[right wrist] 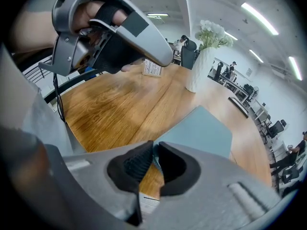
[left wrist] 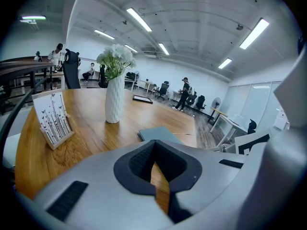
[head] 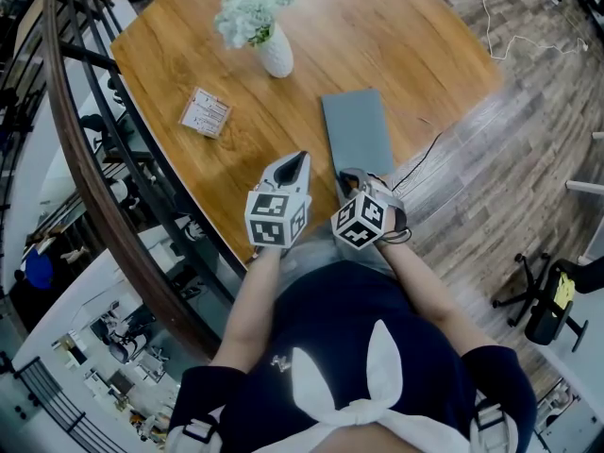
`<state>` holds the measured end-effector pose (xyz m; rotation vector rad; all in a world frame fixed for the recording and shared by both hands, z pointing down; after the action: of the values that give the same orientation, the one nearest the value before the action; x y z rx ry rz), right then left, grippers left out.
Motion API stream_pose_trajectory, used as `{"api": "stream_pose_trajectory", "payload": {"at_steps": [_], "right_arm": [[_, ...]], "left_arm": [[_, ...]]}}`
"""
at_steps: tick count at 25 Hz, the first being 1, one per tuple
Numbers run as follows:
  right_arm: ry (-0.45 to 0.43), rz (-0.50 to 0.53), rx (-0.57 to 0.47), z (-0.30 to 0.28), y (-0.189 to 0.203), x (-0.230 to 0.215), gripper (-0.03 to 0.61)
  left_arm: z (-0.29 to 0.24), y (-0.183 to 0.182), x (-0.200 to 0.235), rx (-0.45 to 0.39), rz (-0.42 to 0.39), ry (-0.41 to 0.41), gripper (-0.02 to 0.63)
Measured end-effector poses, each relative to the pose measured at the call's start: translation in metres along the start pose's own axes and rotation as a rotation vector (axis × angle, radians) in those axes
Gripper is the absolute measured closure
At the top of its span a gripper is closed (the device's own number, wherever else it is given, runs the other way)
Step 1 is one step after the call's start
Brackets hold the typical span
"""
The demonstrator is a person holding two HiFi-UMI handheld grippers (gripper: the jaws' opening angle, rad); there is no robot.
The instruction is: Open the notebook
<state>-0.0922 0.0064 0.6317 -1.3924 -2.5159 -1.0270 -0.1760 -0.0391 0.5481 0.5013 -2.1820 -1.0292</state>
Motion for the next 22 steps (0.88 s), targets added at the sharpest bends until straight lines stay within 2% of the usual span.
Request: {"api": "stream_pose_trajectory", "payload": {"at_steps": [12, 22], "right_arm": [[-0.008, -0.093, -0.041, 0.016, -0.009, -0.014, 0.551], [-0.004, -0.248, -0.098, 0.038, -0.027, -0.04, 0.554]], "left_arm": [[0.002, -0.002, -0.001, 0.001, -0.002, -0.004, 0.597], [0.006, -0.007, -0.001, 0.001, -0.008, -0.001, 0.597]]}}
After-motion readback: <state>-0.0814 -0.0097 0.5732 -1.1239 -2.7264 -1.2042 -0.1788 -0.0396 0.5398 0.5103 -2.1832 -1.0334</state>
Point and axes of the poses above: the fingertips, and each gripper's own axes: z backward along the fingers, x to its left, y out of its underside, the point moved 3 cm from there along z, backward along the fingers, and after that the axes turned 13 degrees about y, right-handed, at the moved point
